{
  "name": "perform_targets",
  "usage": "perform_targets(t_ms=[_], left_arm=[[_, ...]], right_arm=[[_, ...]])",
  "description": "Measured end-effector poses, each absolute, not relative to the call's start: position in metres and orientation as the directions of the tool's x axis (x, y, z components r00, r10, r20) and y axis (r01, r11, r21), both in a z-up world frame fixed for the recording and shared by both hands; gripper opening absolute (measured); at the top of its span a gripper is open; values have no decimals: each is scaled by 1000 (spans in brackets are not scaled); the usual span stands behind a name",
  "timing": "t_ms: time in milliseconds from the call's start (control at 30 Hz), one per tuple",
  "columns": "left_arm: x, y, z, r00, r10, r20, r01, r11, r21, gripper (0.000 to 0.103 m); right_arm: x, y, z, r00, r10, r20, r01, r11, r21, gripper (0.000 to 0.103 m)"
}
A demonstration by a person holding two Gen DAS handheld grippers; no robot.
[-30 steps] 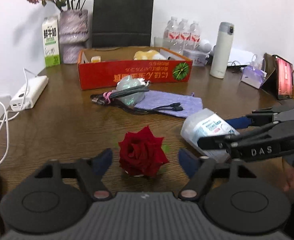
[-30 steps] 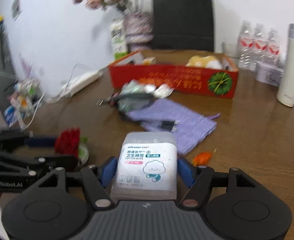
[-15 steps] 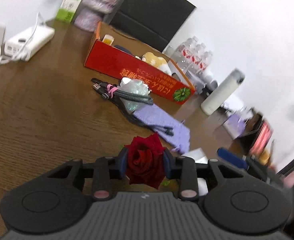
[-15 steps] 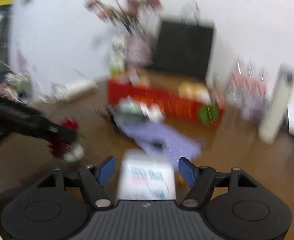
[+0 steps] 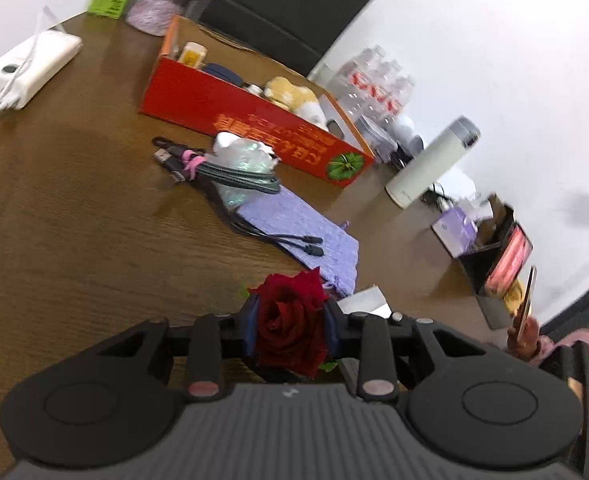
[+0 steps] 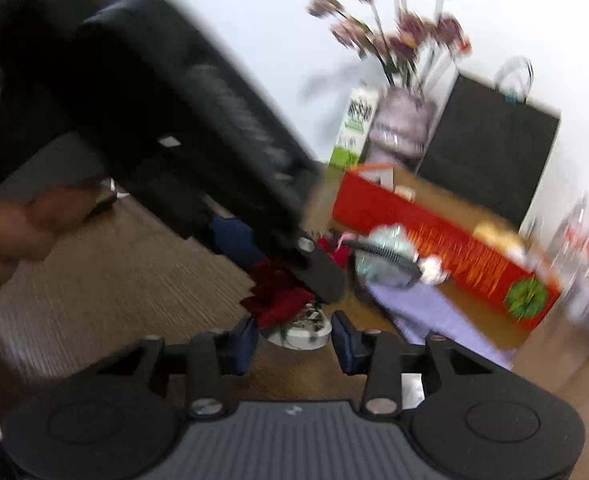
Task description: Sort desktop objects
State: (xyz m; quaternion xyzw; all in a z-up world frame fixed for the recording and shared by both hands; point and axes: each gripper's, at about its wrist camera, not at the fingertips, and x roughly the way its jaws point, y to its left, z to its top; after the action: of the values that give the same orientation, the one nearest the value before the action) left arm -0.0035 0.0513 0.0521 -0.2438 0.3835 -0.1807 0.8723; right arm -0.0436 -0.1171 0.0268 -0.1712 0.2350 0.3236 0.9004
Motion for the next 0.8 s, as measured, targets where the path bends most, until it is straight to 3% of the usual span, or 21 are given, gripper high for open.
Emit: perform_targets(t_ms=[133,233,333,400,500,567,667,800], left_arm=[[-23,57,76,735,-407,-542,148,876,-458,32],[-28,41,75,749,-298,-591,158,947,-278,33],[-30,15,53,737,-198,-647,166,980,-111,37],[-36,5,41,761,-141,-633,159,987,-28,52],[-43,11,37,787,-124,-604,129,991,-36,73],[-42,19,36,769,-158,-619,135,987,-84,77],[-39,24,31,749,-188,-636,128,982,-139,78],[-35,23,26,747,-199,-634,136,980,-147,67]], right_arm=[[-29,-120,17,704,405,-584,-582,800,-147,38],[-25,-127,18,697,421,-581,-572,815,-95,38],[-21,-119,14,729,364,-580,-541,825,-162,39],[-15,-123,15,732,353,-582,-524,838,-151,39],[-12,-126,17,730,345,-589,-526,835,-163,39],[-12,-130,19,715,355,-602,-534,834,-142,39],[-15,-134,22,704,362,-611,-541,831,-131,40],[-17,-134,24,683,384,-621,-557,824,-102,45]])
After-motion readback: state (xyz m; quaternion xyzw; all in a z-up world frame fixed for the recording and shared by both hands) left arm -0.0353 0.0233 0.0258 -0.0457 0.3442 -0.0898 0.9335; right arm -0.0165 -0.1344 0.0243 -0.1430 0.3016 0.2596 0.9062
